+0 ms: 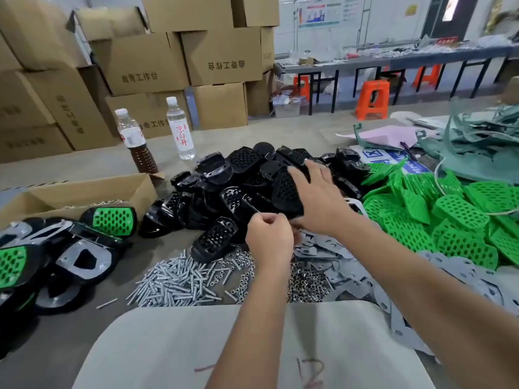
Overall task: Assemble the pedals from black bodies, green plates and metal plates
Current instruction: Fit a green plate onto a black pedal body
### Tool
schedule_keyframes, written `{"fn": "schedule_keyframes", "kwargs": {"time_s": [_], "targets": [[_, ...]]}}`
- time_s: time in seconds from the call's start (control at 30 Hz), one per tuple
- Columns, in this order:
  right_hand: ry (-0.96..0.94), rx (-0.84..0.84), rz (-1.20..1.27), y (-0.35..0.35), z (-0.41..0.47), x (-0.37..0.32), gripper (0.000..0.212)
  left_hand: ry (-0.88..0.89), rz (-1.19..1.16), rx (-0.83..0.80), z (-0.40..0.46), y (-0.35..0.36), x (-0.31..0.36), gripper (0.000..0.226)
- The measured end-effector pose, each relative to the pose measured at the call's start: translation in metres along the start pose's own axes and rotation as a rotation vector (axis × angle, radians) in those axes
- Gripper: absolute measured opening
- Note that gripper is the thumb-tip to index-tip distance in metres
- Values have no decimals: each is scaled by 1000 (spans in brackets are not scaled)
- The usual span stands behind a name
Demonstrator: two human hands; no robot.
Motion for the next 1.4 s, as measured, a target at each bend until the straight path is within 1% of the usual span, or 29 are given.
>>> {"fn": "schedule_keyframes", "kwargs": {"time_s": [0.03, 0.1, 0.13, 0.2, 0.27, 0.33, 0.37, 0.4, 0.47, 0.53, 0.6, 0.67, 0.7, 0.73, 0.77, 0.8, 0.83, 0.87, 0.9, 0.97, 1.07, 1.13, 1.2, 1.23, 1.27, 1.3, 1.33, 1.37, 1.4], "targets": [[8, -38, -14, 11, 8, -1, 115, 13, 43, 4, 8, 5, 0, 4], [32, -70, 15, 27, 17, 0, 115, 33, 101, 20, 21, 11, 1, 16], [32, -51, 31, 31, 19, -3, 114, 23, 102, 28, 25, 13, 4, 23], [26, 64, -23, 33, 14, -1, 113, 60, 124, 30, 31, 14, 4, 37], [67, 230, -95, 22, -3, 2, 118, 89, 122, -25, 27, 16, 6, 50], [158, 370, -33, 14, -25, 8, 124, 113, 128, -115, 20, 20, 9, 58], [204, 404, 38, 11, -35, 11, 125, 145, 156, -149, 15, 22, 9, 59], [249, 395, 114, 9, -45, 17, 124, 186, 193, -181, 6, 27, 10, 54], [280, 287, 203, 3, -60, 33, 115, 271, 269, -232, -11, 39, 1, 37], [220, 158, 152, -5, -75, 48, 107, 321, 308, -239, -25, 48, -11, 22], [156, 111, 100, -16, -90, 61, 99, 369, 312, -213, -35, 53, -22, 17], [132, 170, 158, -28, -103, 74, 82, 330, 211, -201, -38, 55, -28, 14], [173, 259, 200, -33, -106, 82, 68, 271, 122, -202, -38, 55, -29, 15], [254, 373, 189, -38, -107, 93, 54, 208, 35, -211, -38, 55, -30, 14], [365, 469, 109, -42, -107, 106, 45, 159, -31, -222, -39, 55, -31, 11], [483, 505, -8, -43, -105, 118, 44, 136, -58, -231, -40, 53, -30, 10], [585, 474, -101, -40, -102, 128, 49, 124, -71, -244, -41, 52, -30, 12], [655, 396, -149, -35, -98, 135, 57, 117, -83, -258, -42, 49, -29, 14], [683, 330, -153, -29, -95, 140, 61, 105, -95, -269, -44, 46, -28, 15], [682, 300, -115, -26, -87, 152, 54, 89, -105, -287, -44, 41, -26, 18], [683, 410, -69, -39, -83, 169, 33, 105, -120, -329, -45, 31, -21, 21], [651, 584, -39, -54, -85, 166, 27, 104, -137, -343, -42, 20, -18, 23], [603, 780, 126, -65, -88, 148, 28, 107, -136, -327, -36, 8, -17, 26], [605, 859, 313, -64, -90, 135, 31, 101, -135, -307, -32, 0, -18, 27], [666, 882, 594, -62, -92, 121, 35, 85, -142, -288, -28, -7, -19, 28], [740, 852, 910, -55, -93, 106, 37, 59, -149, -268, -25, -13, -19, 27], [800, 784, 1190, -44, -94, 89, 34, 33, -145, -245, -20, -21, -21, 27], [839, 714, 1369, -33, -94, 71, 28, 7, -138, -230, -17, -28, -22, 27], [865, 659, 1446, -22, -95, 55, 22, -19, -135, -224, -13, -36, -23, 28]]}}
Point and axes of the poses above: each hand's wrist, its own z-axis towards the middle knuckle, its own y-axis out of the palm, x = y × z, the point moved 4 cm from there along z, towards the middle knuckle, and after that the axes turned 12 degrees about x, right-handed, at the moved point
